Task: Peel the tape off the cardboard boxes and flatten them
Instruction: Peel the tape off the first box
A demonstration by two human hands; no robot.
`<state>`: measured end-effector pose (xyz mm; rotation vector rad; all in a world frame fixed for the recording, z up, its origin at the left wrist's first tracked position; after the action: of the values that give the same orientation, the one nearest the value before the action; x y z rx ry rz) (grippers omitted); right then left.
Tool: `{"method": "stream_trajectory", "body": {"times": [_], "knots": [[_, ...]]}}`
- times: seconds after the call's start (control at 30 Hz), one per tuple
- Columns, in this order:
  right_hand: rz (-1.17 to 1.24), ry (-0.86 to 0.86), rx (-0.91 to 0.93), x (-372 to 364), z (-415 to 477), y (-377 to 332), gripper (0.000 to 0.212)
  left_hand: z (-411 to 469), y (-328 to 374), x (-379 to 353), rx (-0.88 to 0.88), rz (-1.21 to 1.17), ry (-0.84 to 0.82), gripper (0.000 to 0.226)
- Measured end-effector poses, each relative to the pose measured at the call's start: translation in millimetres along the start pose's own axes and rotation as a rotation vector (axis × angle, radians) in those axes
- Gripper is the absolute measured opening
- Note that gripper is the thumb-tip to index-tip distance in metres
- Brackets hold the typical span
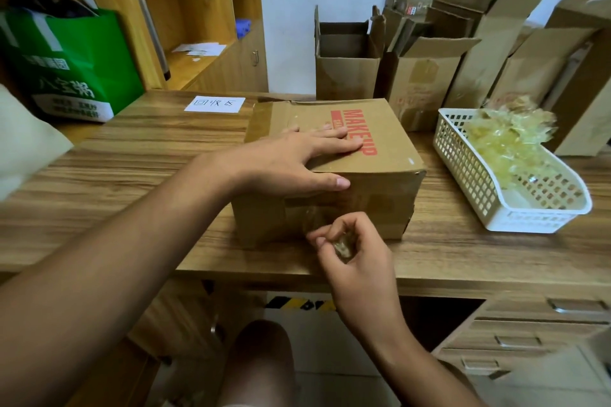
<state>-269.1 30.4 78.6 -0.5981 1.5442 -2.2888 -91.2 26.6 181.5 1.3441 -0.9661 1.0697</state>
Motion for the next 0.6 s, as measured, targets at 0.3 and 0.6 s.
{"method": "stream_trajectory", "body": {"times": [0.3, 0.6], "knots": [[0.013, -0.098, 0.083, 0, 8, -27, 0.02, 3, 2, 0, -0.02, -0.032, -0.006, 0.074], [0.013, -0.299, 0.151, 88, 32, -39, 0.039, 4, -2, 1, -0.024, -0.066, -0.02, 0.073]]}}
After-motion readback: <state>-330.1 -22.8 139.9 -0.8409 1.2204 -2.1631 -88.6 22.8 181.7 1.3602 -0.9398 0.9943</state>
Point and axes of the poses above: each hand's wrist, its own z-axis towards the middle knuckle, its own x-axis out of the back of the hand, y = z × x, the point moved 2 cm from there along z, towards the middle knuckle, and after that the axes turned 6 degrees about y, right-handed, at the moved point
